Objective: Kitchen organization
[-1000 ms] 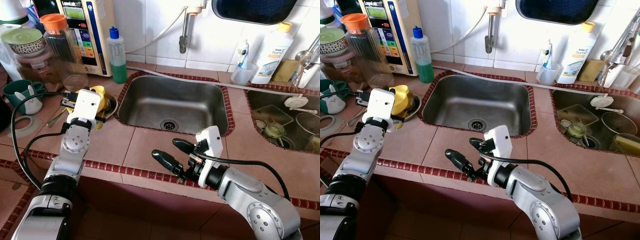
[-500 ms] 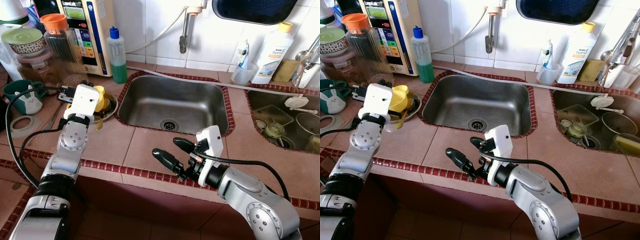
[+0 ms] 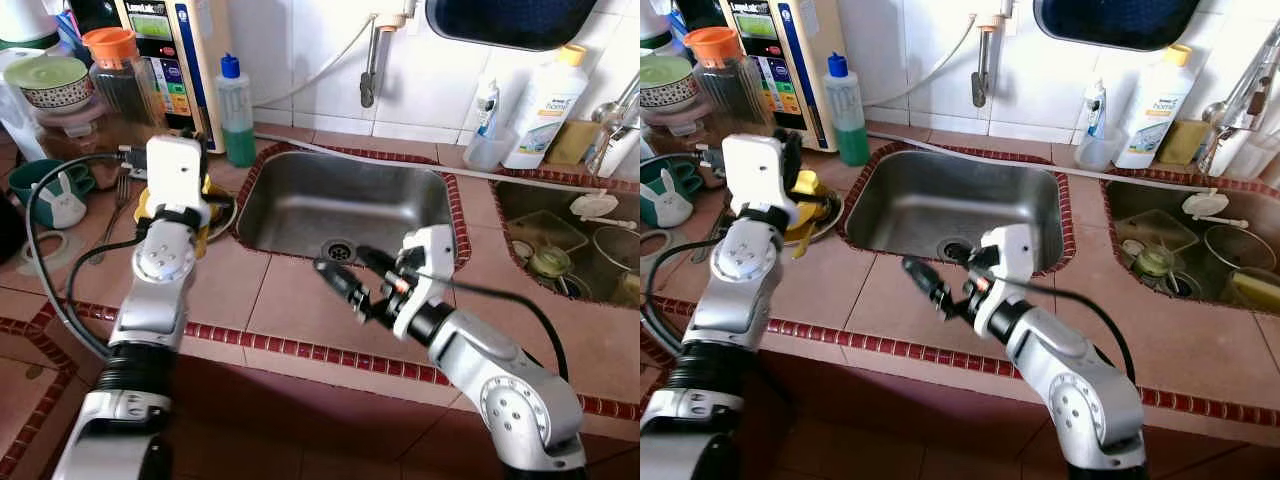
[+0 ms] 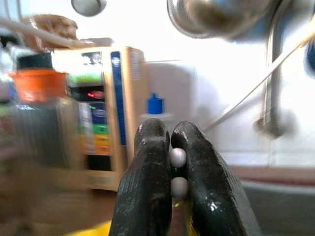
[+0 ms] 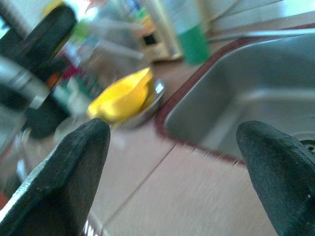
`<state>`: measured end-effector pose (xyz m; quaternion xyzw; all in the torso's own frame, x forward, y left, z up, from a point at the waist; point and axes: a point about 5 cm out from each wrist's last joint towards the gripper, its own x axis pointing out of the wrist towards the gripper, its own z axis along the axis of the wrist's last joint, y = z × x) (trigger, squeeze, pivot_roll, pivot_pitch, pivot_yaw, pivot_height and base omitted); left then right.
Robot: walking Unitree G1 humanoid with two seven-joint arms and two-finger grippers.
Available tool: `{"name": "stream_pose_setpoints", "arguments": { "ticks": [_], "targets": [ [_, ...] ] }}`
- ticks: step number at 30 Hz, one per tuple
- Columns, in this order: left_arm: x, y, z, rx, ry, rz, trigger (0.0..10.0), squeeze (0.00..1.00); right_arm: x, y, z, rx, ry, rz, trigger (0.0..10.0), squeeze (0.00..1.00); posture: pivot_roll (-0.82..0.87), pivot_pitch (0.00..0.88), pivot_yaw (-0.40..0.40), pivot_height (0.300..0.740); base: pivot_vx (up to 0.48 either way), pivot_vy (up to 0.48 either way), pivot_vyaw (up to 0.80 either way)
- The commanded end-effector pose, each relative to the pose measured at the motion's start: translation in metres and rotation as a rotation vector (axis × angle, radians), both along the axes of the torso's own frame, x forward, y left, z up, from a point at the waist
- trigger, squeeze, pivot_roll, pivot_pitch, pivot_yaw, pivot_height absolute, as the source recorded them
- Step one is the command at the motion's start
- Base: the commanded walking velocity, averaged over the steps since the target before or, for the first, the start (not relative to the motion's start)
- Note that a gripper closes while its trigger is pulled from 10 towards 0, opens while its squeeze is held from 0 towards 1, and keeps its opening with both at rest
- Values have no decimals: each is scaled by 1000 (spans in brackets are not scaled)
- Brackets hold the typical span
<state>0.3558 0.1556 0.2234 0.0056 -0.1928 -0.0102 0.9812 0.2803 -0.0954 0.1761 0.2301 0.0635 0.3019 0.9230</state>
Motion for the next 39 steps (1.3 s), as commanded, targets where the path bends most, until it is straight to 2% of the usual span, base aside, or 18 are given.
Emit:
{"name": "stream_pose_setpoints", "arguments": {
  "ticks": [1,3,4,5,8,9,10,12,16,17,18,20,23,27,31,36,39],
  "targets": [
    [-2,-4,15,-75,-39,-42,10000,0,8,-9,4,49,8,-79,10000,0,4,19,-15,740,0,0,0],
    [-5,-10,19,-146,-39,-73,10000,0,14,-11,5,84,21,-115,10000,0,11,14,-14,740,0,0,0],
    [-6,-14,20,-210,-30,-107,10000,0,17,-11,5,117,30,-125,10000,0,16,13,-15,740,0,0,0],
    [-9,-24,23,-317,-20,-176,10000,0,24,-12,6,146,42,-151,10000,0,21,10,-16,740,0,0,0],
    [-11,-27,23,-353,-12,-201,10000,0,26,-11,6,158,47,-156,10000,0,25,9,-16,740,0,0,0],
    [-14,-35,20,-478,24,-259,10000,0,33,-7,10,215,66,-158,10000,0,30,5,-16,740,0,0,0],
    [-14,-35,20,-478,24,-259,10000,0,33,-7,10,215,66,-158,10000,0,30,5,-16,740,0,0,0],
    [-16,-42,17,-630,66,-324,10000,0,41,0,18,289,85,-139,10000,0,32,2,-18,740,0,0,0],
    [-21,-51,18,-751,94,-415,10000,0,50,6,26,316,75,-146,10000,0,44,1,-22,740,0,0,0],
    [-24,-56,20,-813,102,-471,10000,0,52,10,30,317,51,-110,10000,0,50,1,-24,740,0,0,0],
    [-25,-58,21,-830,107,-488,10000,0,55,11,29,318,70,-115,10000,0,53,0,-24,740,0,0,0],
    [-27,-60,22,-840,109,-506,10000,0,58,14,28,403,134,-88,10000,0,54,0,-24,740,0,0,0],
    [-32,-65,22,-879,135,-561,10000,0,67,14,24,499,198,-124,10000,0,66,0,-25,740,0,0,0],
    [-36,-69,19,-935,171,-596,10000,0,70,15,23,574,222,-133,10000,0,66,0,-21,740,0,0,0],
    [-37,-77,10,-926,212,-610,10000,0,72,21,29,642,231,-112,10000,0,67,3,-23,740,0,0,0],
    [-35,-77,4,-926,229,-588,10000,0,70,27,34,727,255,-64,10000,0,66,8,-25,740,0,0,0],
    [-33,-78,3,-952,239,-579,10000,0,68,32,34,743,275,-43,10000,0,61,9,-24,740,0,0,0]
  ]
}}
